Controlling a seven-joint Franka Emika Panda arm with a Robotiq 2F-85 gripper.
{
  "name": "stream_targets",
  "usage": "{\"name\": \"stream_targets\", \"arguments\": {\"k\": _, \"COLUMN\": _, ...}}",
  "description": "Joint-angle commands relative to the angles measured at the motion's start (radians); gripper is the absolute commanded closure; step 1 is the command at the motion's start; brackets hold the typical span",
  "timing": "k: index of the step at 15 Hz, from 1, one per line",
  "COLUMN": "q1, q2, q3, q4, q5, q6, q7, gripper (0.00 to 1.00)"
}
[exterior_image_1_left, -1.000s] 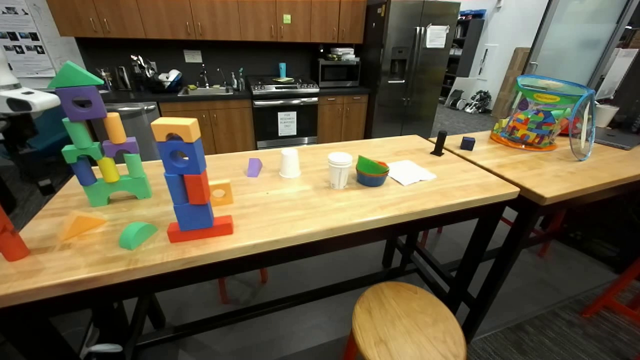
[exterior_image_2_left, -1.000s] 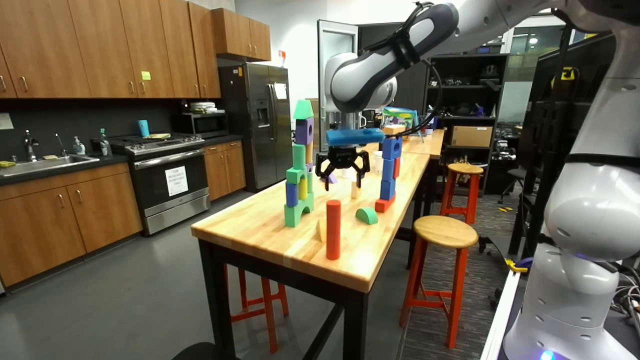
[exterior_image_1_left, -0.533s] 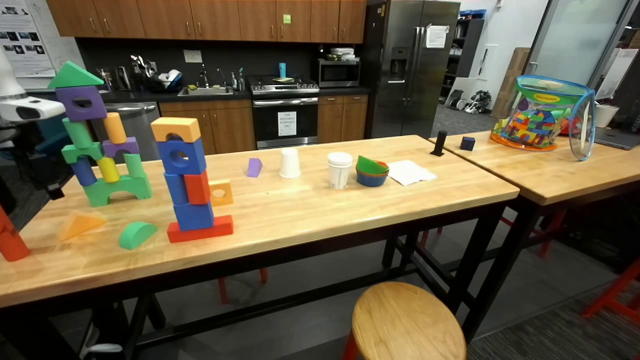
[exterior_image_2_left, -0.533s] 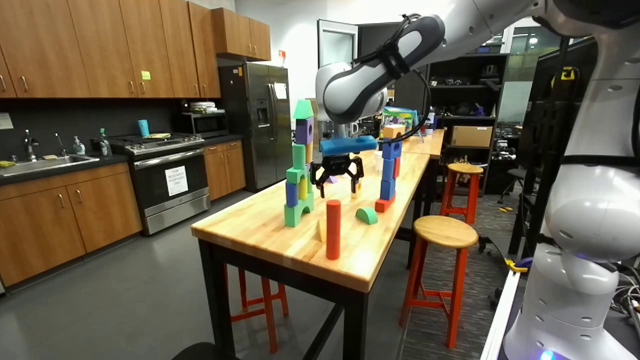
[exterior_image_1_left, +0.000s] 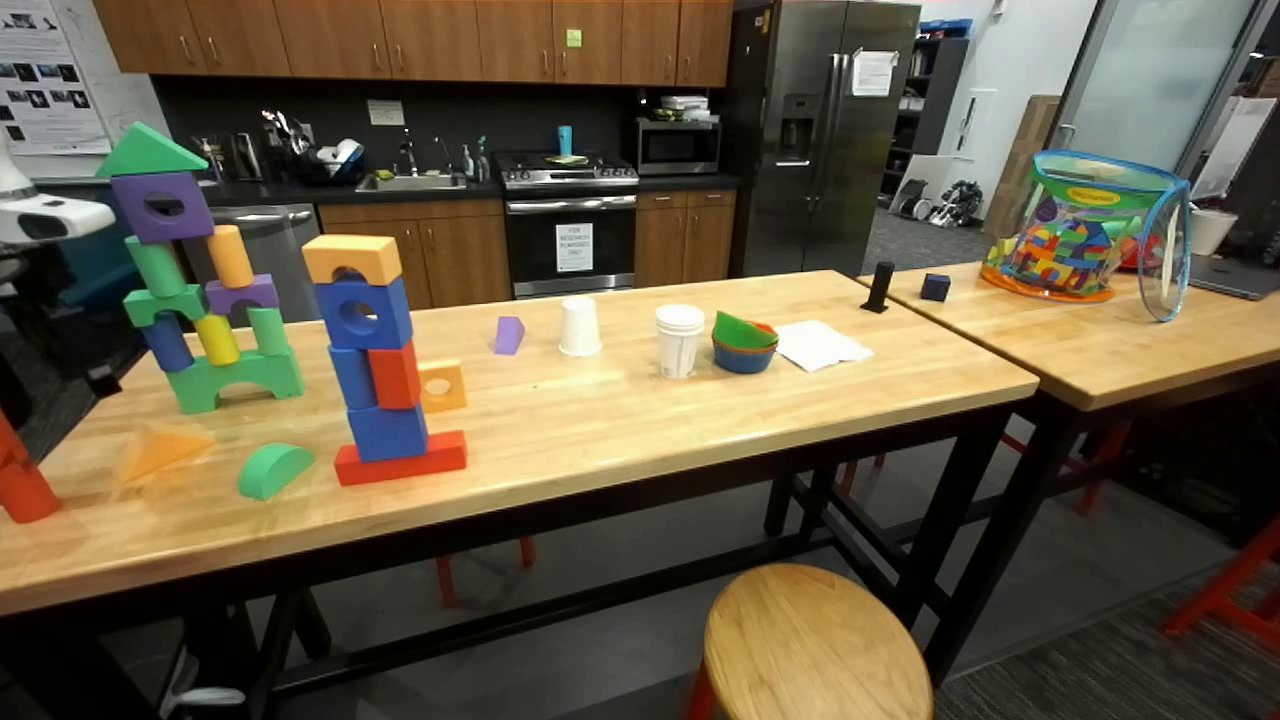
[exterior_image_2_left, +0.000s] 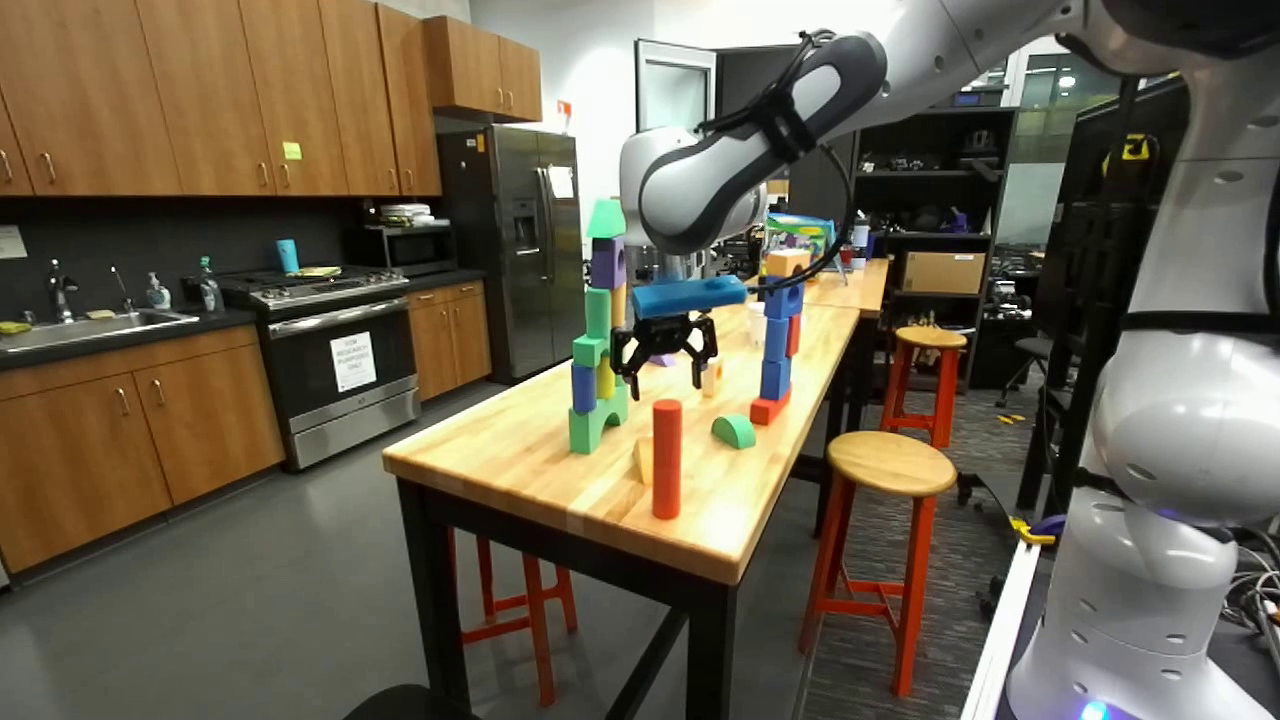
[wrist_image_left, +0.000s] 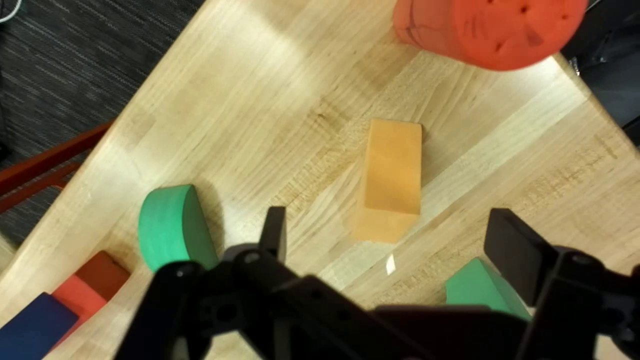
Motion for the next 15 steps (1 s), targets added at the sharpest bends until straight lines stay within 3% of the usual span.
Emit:
{"name": "stream_targets", "arguments": {"k": 1, "q1": 0.021, "q2": -0.009, "q3": -0.008, "q4": 0.004, "q5": 0.003, "q6": -0.008, "q7": 0.034, "gripper": 0.0}}
{"name": "stream_targets", "arguments": {"k": 4, "q1": 0.027, "q2": -0.019, "q3": -0.009, "q4": 0.002, "q5": 0.047, "q6": -0.034, "q7": 0.03, "gripper": 0.0}}
{"name": "stream_targets", "arguments": {"k": 15, "q1": 0.026, "q2": 0.002, "q3": -0.015, "q4": 0.001, "q5": 0.025, "q6": -0.016, "q7": 0.023, "gripper": 0.0}}
